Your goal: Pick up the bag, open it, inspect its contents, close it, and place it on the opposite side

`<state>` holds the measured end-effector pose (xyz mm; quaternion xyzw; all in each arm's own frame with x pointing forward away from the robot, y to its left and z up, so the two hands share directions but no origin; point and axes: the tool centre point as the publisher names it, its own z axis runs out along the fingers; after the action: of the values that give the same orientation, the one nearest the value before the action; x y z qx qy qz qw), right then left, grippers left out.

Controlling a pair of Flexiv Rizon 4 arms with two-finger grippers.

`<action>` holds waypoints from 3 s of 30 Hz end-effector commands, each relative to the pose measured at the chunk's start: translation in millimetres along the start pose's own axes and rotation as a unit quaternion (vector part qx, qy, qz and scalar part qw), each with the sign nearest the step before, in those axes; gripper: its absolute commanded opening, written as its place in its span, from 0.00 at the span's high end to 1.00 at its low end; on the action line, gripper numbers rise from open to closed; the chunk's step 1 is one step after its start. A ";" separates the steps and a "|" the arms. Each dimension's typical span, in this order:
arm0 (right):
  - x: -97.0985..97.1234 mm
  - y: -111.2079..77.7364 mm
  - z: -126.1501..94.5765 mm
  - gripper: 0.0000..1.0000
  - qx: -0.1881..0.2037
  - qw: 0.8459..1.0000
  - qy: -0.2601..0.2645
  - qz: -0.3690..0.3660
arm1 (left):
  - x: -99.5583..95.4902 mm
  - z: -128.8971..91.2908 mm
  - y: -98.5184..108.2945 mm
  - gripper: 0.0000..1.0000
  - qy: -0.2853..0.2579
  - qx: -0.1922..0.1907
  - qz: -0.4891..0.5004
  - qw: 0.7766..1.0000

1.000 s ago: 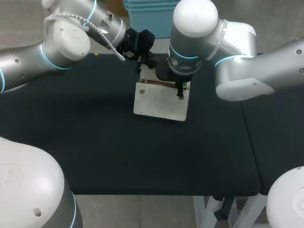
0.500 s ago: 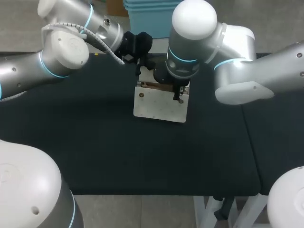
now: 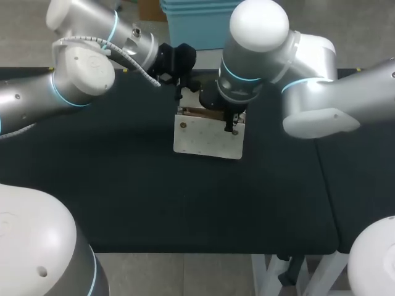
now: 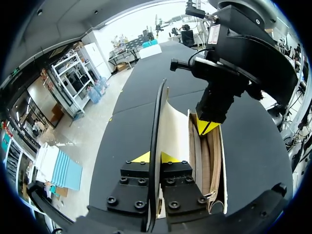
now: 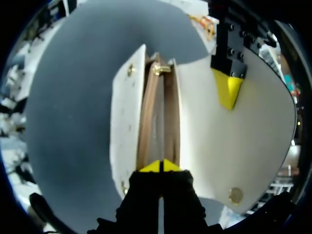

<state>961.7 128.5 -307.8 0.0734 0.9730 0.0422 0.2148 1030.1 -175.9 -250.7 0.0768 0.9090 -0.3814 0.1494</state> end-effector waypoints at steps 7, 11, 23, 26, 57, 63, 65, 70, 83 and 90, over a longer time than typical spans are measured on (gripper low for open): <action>8.3 -0.9 14.3 1.00 0.001 0.999 0.046 -0.005 | 3.7 -1.4 3.0 1.00 -0.005 0.020 0.011 1.000; 9.2 -0.9 18.5 1.00 0.002 0.998 0.059 -0.003 | 5.3 -1.8 1.4 1.00 -0.005 0.026 0.021 0.999; 7.7 1.9 36.7 0.59 0.003 0.995 0.099 0.002 | 7.3 -2.3 1.4 1.00 -0.003 0.041 0.037 0.998; 11.3 2.4 41.9 0.00 0.004 0.993 0.115 0.002 | 7.6 -3.0 2.3 1.00 -0.004 0.044 0.041 0.998; 17.5 -3.4 46.7 0.00 0.005 0.991 0.135 0.017 | 4.8 -1.4 6.1 1.00 0.001 0.062 0.053 0.997; 17.2 -2.9 46.1 0.00 0.004 0.991 0.134 0.017 | 4.8 -1.4 6.1 1.00 0.001 0.062 0.053 0.997; 16.7 -3.0 45.8 0.00 0.005 0.991 0.133 0.016 | 4.8 -1.4 6.1 1.00 0.001 0.062 0.053 0.997; 16.2 -2.9 45.4 0.00 0.004 0.991 0.132 0.016 | 4.8 -1.4 6.1 1.00 0.001 0.062 0.053 0.997; 0.8 2.1 21.5 1.00 -0.005 0.996 0.083 0.009 | 4.8 -1.4 6.1 1.00 0.001 0.062 0.053 0.997; -11.3 3.5 -10.9 0.95 -0.007 0.999 0.036 0.004 | 4.8 -1.4 6.1 1.00 0.001 0.062 0.053 0.997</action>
<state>980.9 134.3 -306.8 0.0724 0.9824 0.0523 0.1641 1026.7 -170.4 -253.4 0.1337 0.8804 -0.4256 0.1610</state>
